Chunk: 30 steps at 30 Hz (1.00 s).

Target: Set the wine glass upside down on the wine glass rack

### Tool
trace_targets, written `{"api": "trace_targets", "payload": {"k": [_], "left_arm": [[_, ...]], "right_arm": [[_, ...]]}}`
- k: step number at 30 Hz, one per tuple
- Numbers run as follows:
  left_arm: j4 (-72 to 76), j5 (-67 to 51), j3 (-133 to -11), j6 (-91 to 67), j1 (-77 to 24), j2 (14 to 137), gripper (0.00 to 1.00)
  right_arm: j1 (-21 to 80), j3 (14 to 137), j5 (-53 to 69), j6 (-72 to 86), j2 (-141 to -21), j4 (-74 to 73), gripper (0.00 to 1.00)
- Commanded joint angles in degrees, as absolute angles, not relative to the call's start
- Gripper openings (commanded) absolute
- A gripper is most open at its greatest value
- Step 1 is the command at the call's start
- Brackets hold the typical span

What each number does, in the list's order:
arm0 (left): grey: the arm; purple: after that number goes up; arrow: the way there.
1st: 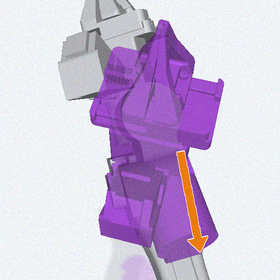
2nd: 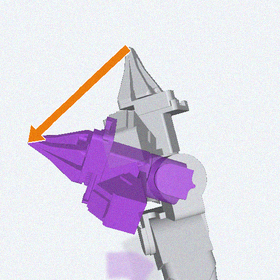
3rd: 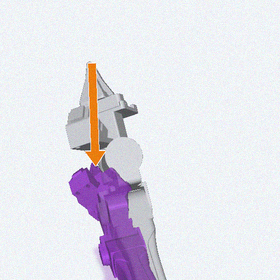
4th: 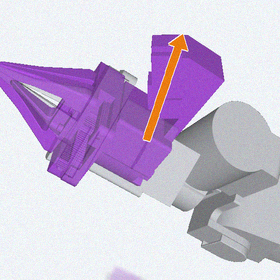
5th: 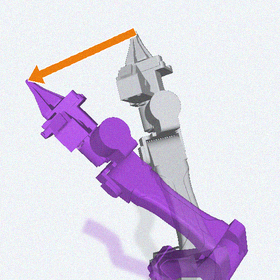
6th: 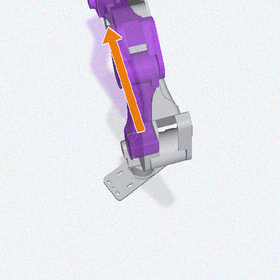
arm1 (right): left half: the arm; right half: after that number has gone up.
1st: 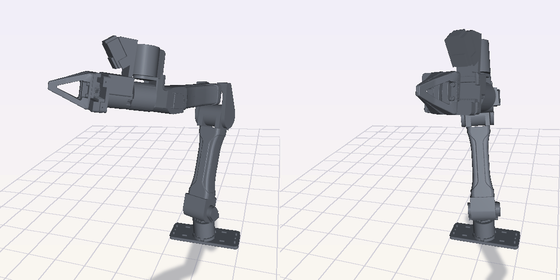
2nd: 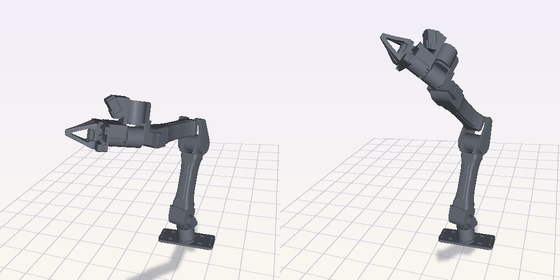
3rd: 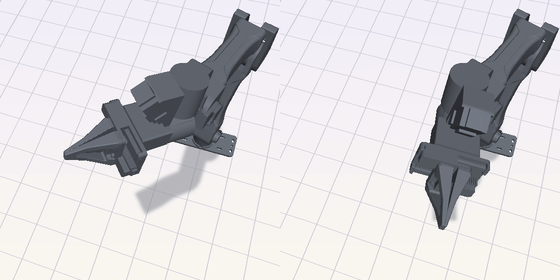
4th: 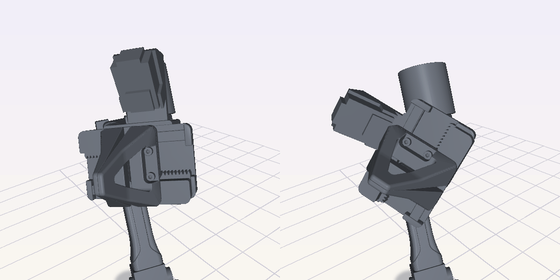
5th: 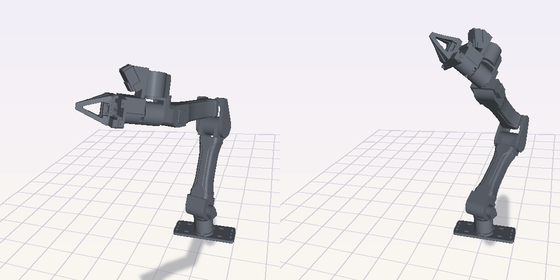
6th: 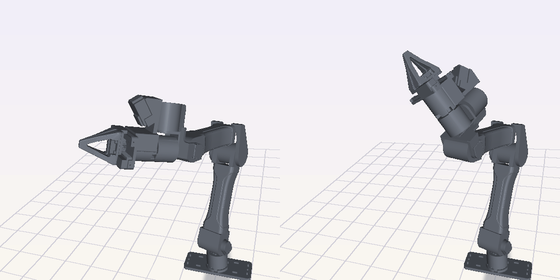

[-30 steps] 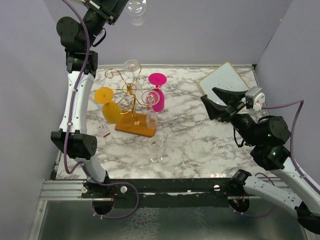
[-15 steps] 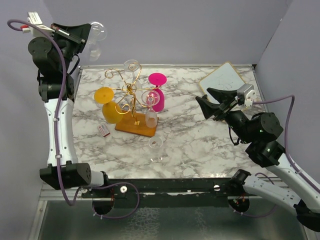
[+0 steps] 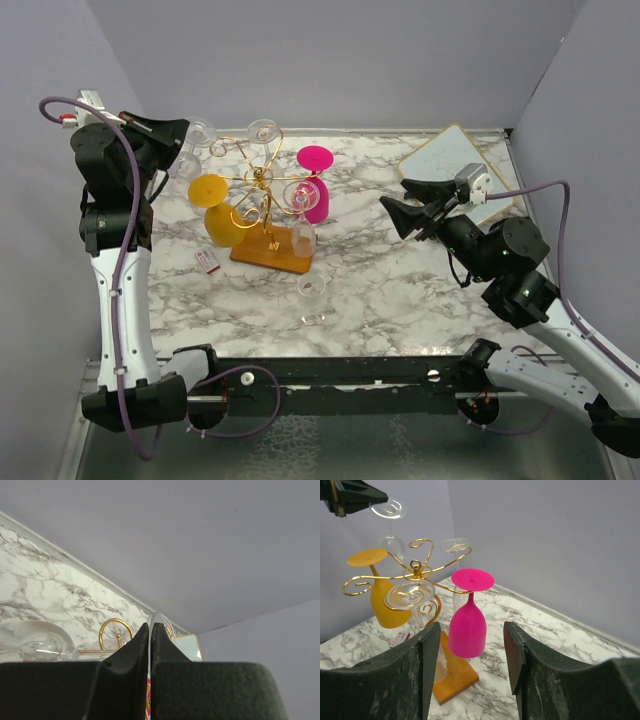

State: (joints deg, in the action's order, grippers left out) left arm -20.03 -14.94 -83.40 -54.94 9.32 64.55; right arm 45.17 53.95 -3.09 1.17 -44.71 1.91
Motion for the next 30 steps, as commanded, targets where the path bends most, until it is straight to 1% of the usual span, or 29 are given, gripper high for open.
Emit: {"api": "trace_targets", "payload": {"k": [1,11,18,26,30], "left_arm": [[-20.59,-17.52,-81.89,-54.43,9.58,58.94,0.0],[-19.77,-20.28,-75.57,-53.86,9.5,55.79,0.0],[-15.3,-27.24,-74.61,-53.97,9.54,58.21,0.0],[-10.65,-31.61,-72.92,-57.05,9.03,61.53,0.0],[-9.59,-32.81,-74.12,-57.65,8.63,63.6,0.0]], "right_arm": [[45.26,57.04,-0.17,2.39,-46.28,-0.09,0.54],[45.25,58.42,1.66,2.73,-48.31,0.0,0.53],[45.26,58.38,1.88,3.52,-48.64,0.44,0.53],[45.24,56.97,0.47,4.28,-47.97,1.39,0.53],[45.22,55.38,-0.46,5.41,-46.74,2.62,0.53]]}}
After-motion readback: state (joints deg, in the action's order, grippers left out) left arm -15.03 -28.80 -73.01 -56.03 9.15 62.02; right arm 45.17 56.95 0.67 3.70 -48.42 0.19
